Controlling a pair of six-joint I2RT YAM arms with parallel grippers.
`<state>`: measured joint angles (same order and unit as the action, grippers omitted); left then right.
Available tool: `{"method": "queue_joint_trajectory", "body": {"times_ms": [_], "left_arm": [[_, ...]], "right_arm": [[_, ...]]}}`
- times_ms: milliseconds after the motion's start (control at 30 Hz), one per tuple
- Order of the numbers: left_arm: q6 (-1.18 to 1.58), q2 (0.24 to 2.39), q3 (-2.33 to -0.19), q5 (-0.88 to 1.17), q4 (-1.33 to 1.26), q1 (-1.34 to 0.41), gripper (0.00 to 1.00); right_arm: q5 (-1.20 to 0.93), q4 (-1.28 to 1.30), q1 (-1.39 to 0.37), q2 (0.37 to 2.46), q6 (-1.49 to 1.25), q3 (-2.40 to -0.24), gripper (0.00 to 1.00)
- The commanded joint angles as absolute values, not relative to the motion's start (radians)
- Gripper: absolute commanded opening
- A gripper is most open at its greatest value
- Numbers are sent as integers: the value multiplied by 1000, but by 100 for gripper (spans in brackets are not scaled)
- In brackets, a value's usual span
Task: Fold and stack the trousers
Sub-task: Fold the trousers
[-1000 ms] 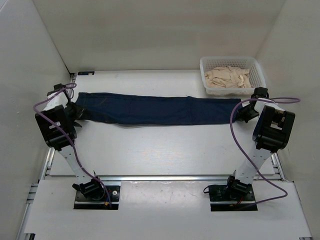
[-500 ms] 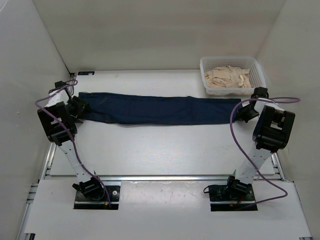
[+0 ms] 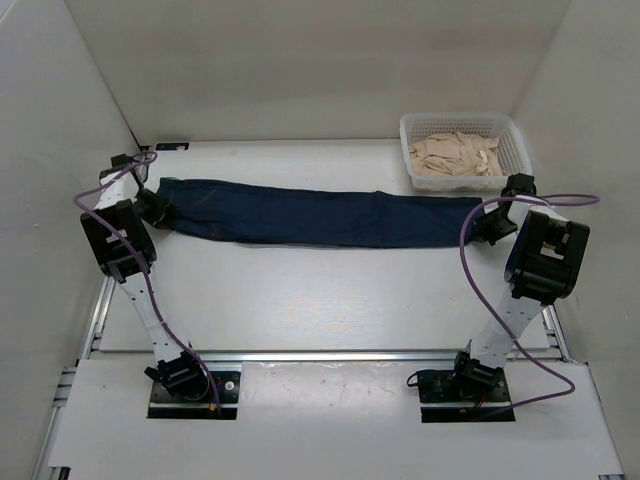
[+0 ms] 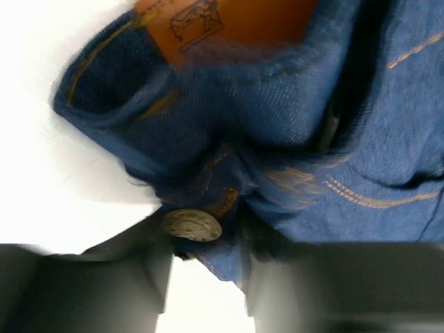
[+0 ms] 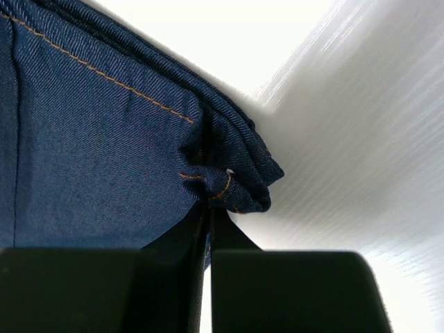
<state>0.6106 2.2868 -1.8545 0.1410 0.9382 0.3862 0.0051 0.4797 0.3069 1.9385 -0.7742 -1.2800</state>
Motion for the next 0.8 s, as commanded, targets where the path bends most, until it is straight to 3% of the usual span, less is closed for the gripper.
{"method": "queue_joint_trajectory", "body": {"times_ms": [0, 33, 67, 233, 467, 567, 767], "left_arm": [[580, 2351, -1891, 133, 925, 380, 38], [580, 2352, -1901, 133, 925, 380, 20], [580, 2352, -1911, 133, 937, 380, 10], [566, 2313, -2000, 98, 986, 390, 10], [548, 2243, -2289, 98, 1097, 431, 10], [558, 2192, -2261, 129, 1108, 440, 10], [548, 2053, -1985, 95, 1059, 451, 10]], "right_arm": [[34, 517, 301, 1957, -755, -1308, 0], [34, 517, 301, 1957, -755, -1308, 0], [34, 517, 301, 1957, -755, -1318, 0], [34, 526, 301, 1921, -755, -1330, 0], [64, 621, 301, 1878, -746, -1477, 0], [74, 630, 301, 1844, -746, -1488, 0], [104, 630, 301, 1674, -755, -1349, 0]]}}
